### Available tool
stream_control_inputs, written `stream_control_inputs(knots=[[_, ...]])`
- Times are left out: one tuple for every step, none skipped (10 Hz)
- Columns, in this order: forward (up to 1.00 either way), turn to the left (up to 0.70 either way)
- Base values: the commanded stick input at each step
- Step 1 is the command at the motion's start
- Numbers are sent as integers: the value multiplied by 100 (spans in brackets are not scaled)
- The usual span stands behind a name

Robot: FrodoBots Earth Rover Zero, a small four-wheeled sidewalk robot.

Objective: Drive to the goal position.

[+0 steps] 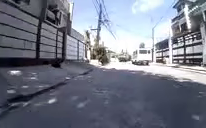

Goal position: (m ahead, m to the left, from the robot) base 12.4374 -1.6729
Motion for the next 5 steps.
stream_control_inputs(knots=[[100,-37],[100,-37],[100,-37],[100,-35],[100,-12]])
